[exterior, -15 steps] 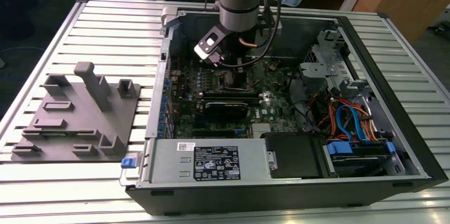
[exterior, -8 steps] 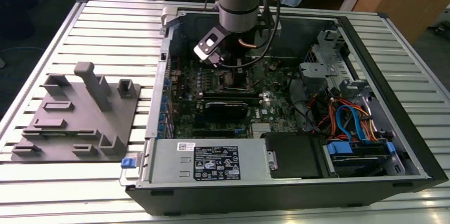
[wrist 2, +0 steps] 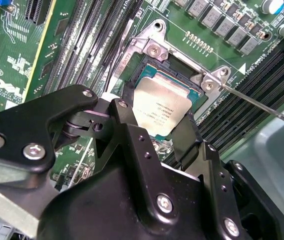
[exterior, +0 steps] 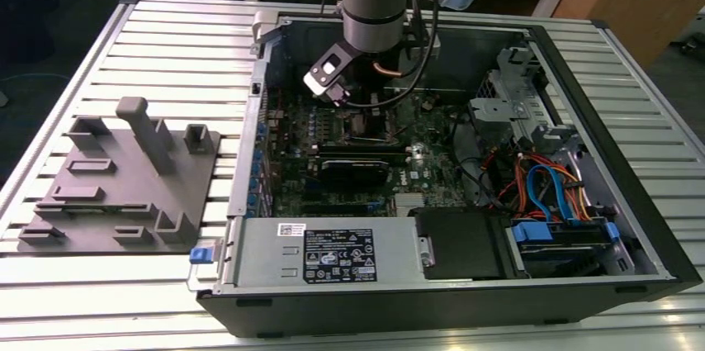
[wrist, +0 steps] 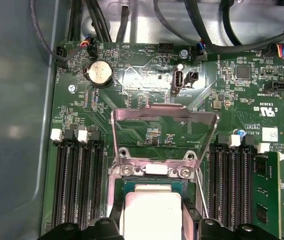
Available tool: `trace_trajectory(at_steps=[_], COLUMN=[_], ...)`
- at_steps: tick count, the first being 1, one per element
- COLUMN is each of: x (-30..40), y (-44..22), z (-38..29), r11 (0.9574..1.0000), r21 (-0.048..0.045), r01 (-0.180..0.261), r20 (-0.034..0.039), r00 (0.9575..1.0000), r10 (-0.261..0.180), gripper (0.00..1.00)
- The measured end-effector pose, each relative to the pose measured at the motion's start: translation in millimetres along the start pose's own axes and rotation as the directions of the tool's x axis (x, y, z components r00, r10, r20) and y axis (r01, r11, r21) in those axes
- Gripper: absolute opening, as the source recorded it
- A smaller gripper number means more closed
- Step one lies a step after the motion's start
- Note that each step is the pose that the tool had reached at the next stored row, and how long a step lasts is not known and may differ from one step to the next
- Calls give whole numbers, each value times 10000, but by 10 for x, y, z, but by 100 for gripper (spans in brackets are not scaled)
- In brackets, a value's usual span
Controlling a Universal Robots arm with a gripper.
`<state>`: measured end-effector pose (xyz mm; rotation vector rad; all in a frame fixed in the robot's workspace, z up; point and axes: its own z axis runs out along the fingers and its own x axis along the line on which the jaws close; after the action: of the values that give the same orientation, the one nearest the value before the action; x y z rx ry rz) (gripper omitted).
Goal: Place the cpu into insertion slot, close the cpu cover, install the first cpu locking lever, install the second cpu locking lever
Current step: 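Place the cpu into insertion slot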
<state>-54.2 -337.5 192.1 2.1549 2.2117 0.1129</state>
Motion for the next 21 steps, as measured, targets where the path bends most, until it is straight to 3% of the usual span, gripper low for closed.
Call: trace_trajectory(at_steps=[9, 21], x=[0, -8], y=[-2, -9], z=[22, -2], r11=[10000, 9999], r21=[0, -1], r01=[-8, -111], r20=[-1, -3], r00=[10000, 9999], r10=[8, 111], gripper=[54, 54])
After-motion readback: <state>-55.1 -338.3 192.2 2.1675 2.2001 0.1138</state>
